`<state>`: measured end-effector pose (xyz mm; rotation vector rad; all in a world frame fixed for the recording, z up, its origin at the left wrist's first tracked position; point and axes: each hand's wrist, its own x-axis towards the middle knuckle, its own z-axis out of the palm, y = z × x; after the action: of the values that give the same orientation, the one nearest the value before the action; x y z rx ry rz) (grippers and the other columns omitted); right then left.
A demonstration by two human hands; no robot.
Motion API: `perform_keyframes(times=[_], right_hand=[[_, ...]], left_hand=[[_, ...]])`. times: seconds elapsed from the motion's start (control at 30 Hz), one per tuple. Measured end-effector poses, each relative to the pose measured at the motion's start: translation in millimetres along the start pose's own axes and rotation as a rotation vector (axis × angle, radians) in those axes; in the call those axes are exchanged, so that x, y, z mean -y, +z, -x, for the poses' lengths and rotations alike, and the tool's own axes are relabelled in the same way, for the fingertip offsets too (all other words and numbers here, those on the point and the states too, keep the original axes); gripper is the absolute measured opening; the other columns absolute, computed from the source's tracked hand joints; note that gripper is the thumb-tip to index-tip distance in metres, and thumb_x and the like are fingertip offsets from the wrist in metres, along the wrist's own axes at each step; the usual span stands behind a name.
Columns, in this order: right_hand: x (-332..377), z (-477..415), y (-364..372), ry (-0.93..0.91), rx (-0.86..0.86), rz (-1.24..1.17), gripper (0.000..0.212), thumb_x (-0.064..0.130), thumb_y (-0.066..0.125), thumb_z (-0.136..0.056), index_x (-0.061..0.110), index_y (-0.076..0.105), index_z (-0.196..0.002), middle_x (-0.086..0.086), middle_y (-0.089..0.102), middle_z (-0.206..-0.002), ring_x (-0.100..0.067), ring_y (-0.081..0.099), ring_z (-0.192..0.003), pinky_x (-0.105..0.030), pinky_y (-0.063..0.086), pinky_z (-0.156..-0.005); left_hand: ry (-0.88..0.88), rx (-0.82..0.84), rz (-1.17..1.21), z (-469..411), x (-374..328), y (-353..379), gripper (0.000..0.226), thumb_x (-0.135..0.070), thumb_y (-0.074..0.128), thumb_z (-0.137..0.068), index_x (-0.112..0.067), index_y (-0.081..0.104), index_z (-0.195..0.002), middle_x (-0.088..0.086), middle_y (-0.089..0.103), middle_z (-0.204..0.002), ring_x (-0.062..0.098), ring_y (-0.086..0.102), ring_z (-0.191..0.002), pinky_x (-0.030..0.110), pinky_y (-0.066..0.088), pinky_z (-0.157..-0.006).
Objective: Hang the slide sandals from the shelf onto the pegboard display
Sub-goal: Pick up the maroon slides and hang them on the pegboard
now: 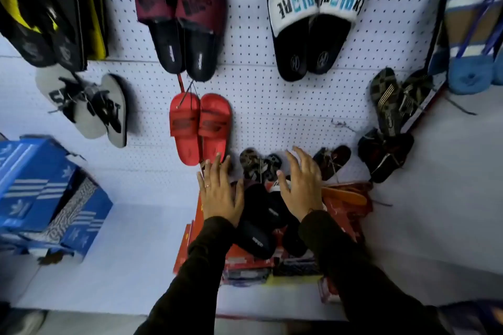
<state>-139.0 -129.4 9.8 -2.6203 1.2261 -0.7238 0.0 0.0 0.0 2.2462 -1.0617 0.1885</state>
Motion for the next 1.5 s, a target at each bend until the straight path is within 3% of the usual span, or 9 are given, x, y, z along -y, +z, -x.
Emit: perform_keyframes(times=[0.13,0.37,0.47,0.6,0.77,1.0,1.2,1.4,1.5], right_hand=[[-19,14,38,0.061,0.3,-0.01,0.047,0.038,0.035,-0.101,0.019,0.044,-0.143,-0.003,0.041,-0.153,-0.025,0.039,-0.14,-0.042,0.034,-0.115],[-36,12,84,0.259,0.736,-0.106,0.049,0.033,0.031,-0.104,0.008,0.04,-0.145,-0.016,0.048,-0.146,-0.036,0.045,-0.134,-0.048,0.039,-0.109],[-39,6,95,0.323,0.806,-0.169,0.049,0.031,0.032,-0.104,0.008,0.036,-0.147,-0.02,0.052,-0.142,-0.039,0.05,-0.129,-0.049,0.042,-0.106],[-44,-3,106,0.403,0.842,-0.21,0.051,0.028,0.043,-0.101,0.008,0.037,-0.147,-0.019,0.048,-0.148,-0.037,0.047,-0.134,-0.044,0.04,-0.11],[-52,2,110,0.604,0.819,-0.348,0.047,0.026,0.07,-0.085,0.001,0.063,-0.125,-0.018,0.066,-0.126,-0.035,0.062,-0.117,-0.039,0.05,-0.101],[-49,21,108,0.927,0.837,-0.722,0.043,0.002,0.075,-0.076,0.002,0.066,-0.118,-0.016,0.069,-0.121,-0.034,0.064,-0.116,-0.048,0.053,-0.099],[-12,44,80,0.921,0.707,-0.953,0.049,-0.009,0.065,-0.082,-0.002,0.057,-0.131,-0.022,0.064,-0.127,-0.038,0.06,-0.12,-0.051,0.047,-0.106],[19,32,59,0.775,0.55,-1.07,0.052,0.001,0.077,-0.075,0.006,0.06,-0.124,-0.018,0.066,-0.126,-0.035,0.063,-0.116,-0.055,0.049,-0.102],[39,19,40,0.714,0.471,-1.165,0.048,-0.006,0.074,-0.076,0.001,0.059,-0.121,-0.023,0.065,-0.128,-0.038,0.063,-0.116,-0.053,0.051,-0.101]], left_hand=[[-0.294,0.188,0.132,42,26,28,0.058,-0.029,0.054,-0.084,-0.007,0.043,-0.136,0.018,0.047,-0.139,0.038,0.045,-0.129,0.045,0.037,-0.11],[-0.998,0.664,0.219,85,49,85,0.068,-0.046,0.058,-0.085,0.0,0.041,-0.132,0.022,0.056,-0.132,0.04,0.056,-0.119,0.043,0.047,-0.1],[-1.234,0.71,0.493,90,58,113,0.087,-0.063,0.065,-0.07,0.004,0.054,-0.124,0.024,0.065,-0.121,0.038,0.065,-0.103,0.048,0.055,-0.089],[-1.424,0.658,0.745,85,44,118,0.061,-0.041,0.074,-0.076,0.005,0.058,-0.113,0.02,0.066,-0.096,0.03,0.064,-0.065,0.039,0.059,-0.063],[-1.528,0.624,0.926,91,50,123,0.058,-0.026,0.076,-0.078,0.006,0.054,-0.121,0.016,0.065,-0.081,0.03,0.067,-0.056,0.029,0.054,-0.038],[-1.496,0.492,1.058,101,61,94,0.056,-0.008,0.072,-0.081,-0.001,0.051,-0.132,0.025,0.061,-0.128,0.044,0.063,-0.109,0.038,0.059,-0.046],[-1.363,0.366,1.087,89,72,55,0.032,-0.013,0.071,-0.082,-0.004,0.057,-0.11,0.021,0.064,-0.124,0.027,0.064,-0.075,0.024,0.056,-0.042],[-1.059,0.23,1.098,50,73,2,0.051,-0.016,0.071,-0.083,-0.005,0.055,-0.13,0.018,0.061,-0.13,0.037,0.063,-0.11,0.034,0.057,-0.065],[-0.925,0.162,1.135,32,66,-24,0.043,-0.015,0.068,-0.085,-0.008,0.058,-0.126,0.01,0.062,-0.118,0.031,0.063,-0.099,0.033,0.058,-0.068]])
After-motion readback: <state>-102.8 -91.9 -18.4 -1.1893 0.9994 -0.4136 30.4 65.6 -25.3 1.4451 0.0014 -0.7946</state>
